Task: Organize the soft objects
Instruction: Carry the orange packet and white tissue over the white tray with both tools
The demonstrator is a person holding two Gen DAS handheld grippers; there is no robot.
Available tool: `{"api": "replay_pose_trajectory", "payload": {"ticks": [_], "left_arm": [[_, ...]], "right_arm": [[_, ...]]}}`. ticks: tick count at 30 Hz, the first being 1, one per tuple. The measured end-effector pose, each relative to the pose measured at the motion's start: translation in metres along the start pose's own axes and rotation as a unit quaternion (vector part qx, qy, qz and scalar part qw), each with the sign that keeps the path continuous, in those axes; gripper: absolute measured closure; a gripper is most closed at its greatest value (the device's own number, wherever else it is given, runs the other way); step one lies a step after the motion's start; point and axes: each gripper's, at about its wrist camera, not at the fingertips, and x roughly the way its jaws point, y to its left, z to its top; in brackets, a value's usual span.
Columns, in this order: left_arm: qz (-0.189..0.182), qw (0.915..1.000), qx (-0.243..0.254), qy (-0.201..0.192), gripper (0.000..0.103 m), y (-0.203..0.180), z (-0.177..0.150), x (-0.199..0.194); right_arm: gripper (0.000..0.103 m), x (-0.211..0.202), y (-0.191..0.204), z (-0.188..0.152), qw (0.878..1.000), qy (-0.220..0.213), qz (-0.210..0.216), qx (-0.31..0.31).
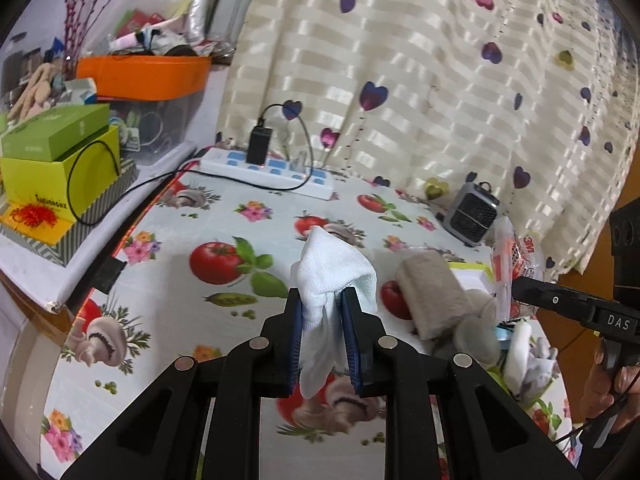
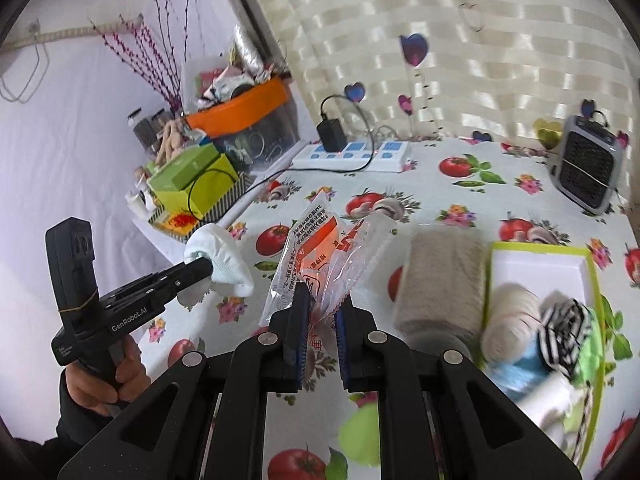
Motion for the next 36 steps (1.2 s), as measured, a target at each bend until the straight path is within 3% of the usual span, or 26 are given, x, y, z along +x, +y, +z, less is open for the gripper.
{"api": "replay_pose_trajectory", "payload": {"ticks": [11,20,36], "left_arm": [[-0.044,0.9987,0.025,-0.007,0.085,-0.046,-0.008,-0.018],[-0.084,0.9949,0.054,-0.007,0.085,-0.088,-0.01,-0.019],[-0.14,0.9843,0.107,0.012,0.085,-0.168,-0.008,0.004]], "right_arm": [[0.09,-0.057,-0.032,-0.036,0.997,-0.057,-0.013,0.053],[0.09,-0.079,-0.062,-0.06,0.992,-0.072,-0.026,0.099],[0.09,-0.111,-0.107,-0.073,0.983,-0.098,-0.066,0.137]]}}
